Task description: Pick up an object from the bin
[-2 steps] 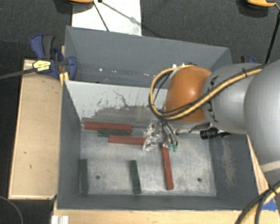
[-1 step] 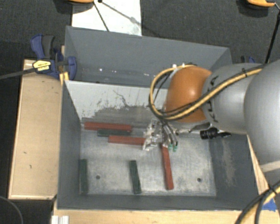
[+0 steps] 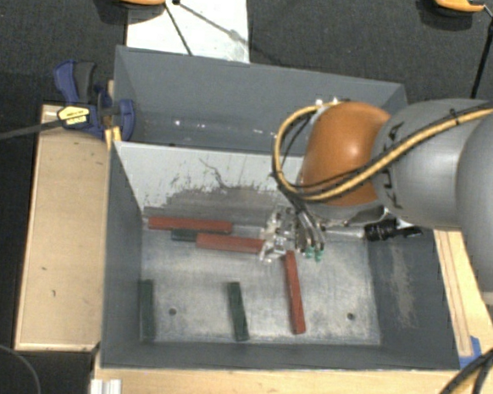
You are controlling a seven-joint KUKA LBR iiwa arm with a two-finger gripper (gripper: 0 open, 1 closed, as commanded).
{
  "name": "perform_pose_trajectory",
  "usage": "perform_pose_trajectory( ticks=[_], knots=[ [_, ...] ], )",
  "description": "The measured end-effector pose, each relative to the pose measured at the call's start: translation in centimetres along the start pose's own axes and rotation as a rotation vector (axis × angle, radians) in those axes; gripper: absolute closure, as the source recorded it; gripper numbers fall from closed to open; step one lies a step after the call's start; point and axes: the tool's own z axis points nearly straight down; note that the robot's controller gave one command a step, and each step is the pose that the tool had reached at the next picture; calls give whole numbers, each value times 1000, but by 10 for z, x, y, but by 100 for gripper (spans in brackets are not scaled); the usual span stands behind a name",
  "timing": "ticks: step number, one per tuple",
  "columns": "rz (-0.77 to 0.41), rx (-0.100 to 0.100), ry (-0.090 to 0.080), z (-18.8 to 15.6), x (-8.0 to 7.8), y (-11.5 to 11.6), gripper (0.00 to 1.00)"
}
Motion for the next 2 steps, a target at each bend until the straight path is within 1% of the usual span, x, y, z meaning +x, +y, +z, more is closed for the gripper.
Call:
perform_pose_trajectory(
  ticks=[1, 2],
  knots=[
    [22, -1, -4, -56, -1, -7, 100],
    [18, -1, -6, -93, 8, -7, 100]
  ],
)
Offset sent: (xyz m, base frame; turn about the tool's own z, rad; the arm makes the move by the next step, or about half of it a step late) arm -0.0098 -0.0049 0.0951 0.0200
